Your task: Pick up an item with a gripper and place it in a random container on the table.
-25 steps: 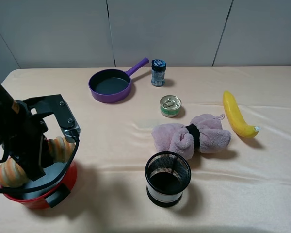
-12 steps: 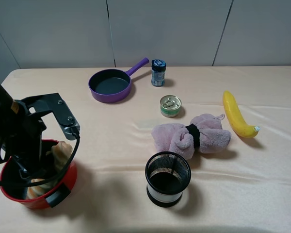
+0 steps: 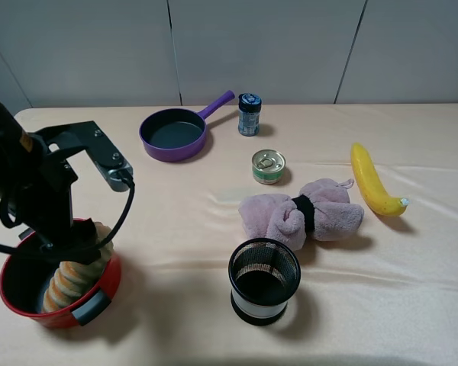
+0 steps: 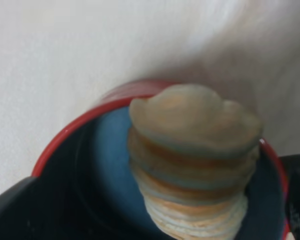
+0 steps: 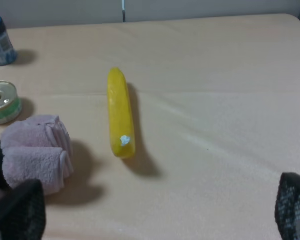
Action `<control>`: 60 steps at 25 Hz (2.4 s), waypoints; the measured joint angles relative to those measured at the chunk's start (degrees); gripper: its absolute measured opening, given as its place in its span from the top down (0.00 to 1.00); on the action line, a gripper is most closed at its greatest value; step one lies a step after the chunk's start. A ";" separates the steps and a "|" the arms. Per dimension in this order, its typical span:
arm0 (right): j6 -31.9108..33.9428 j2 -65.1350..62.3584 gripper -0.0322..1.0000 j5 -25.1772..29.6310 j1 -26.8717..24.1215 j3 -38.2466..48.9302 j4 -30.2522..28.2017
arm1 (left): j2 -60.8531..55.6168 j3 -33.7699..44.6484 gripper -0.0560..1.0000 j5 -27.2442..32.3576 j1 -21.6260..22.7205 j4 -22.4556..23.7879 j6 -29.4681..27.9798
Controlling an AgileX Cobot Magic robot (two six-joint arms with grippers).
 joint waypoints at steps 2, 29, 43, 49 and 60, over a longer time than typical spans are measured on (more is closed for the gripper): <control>0.00 0.00 0.30 0.00 0.00 0.00 0.00 | 0.03 -2.08 0.03 3.28 0.00 -0.05 -0.34; 0.00 0.00 0.30 0.00 0.00 0.00 0.00 | -34.34 -9.14 0.03 23.87 0.00 -0.92 -5.90; 0.00 0.00 0.30 0.00 0.00 0.00 0.00 | -56.47 -8.33 0.01 23.94 0.00 -0.92 -7.08; 0.00 0.00 0.30 0.00 0.00 0.00 0.00 | -60.26 -2.97 0.01 23.88 0.34 -2.08 -13.41; 0.00 0.00 0.30 0.00 0.00 0.00 0.00 | -69.25 8.71 0.01 21.85 13.56 -2.67 -14.29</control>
